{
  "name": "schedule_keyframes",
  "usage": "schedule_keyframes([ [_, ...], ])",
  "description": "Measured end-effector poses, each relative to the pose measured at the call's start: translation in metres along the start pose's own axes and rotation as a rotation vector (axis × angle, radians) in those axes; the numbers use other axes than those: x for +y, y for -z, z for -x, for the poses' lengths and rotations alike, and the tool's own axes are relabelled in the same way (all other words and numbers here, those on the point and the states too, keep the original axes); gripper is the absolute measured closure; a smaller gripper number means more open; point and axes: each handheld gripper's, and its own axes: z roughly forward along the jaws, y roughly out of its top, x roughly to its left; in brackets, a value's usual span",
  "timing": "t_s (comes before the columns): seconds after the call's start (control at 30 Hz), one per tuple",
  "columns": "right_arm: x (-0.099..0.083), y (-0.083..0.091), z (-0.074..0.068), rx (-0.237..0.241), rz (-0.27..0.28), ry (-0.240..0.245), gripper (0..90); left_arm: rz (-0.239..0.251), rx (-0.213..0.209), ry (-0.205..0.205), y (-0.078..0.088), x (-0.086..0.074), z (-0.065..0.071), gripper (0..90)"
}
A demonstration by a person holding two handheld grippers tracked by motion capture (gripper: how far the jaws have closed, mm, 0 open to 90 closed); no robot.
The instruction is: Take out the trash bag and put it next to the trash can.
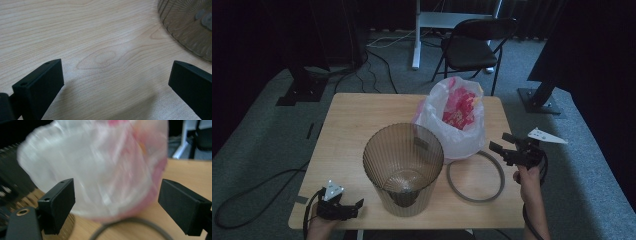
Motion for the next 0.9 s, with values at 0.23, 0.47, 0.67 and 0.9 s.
schedule_keyframes([
  [0.23, -0.039, 0.006, 0.019, -0.053, -0.084, -0.101, 12.1, -0.001, -0.002, 0.002, 0.0, 0.0, 0.0, 0.0],
  [0.47, -0.061, 0.015, 0.026, -0.092, -0.139, -0.122, 13.0, 0.001, -0.004, 0.005, 0.0, 0.0, 0.001, 0.0],
  [0.67, -0.077, 0.022, 0.027, -0.11, -0.14, -0.148, 11.2, 0.001, -0.003, 0.005, 0.0, 0.0, 0.0, 0.0],
  [0.9, -0.099, 0.024, 0.029, -0.159, -0.202, -0.162, 13.6, -0.002, -0.002, 0.003, 0.0, 0.0, 0.0, 0.0],
])
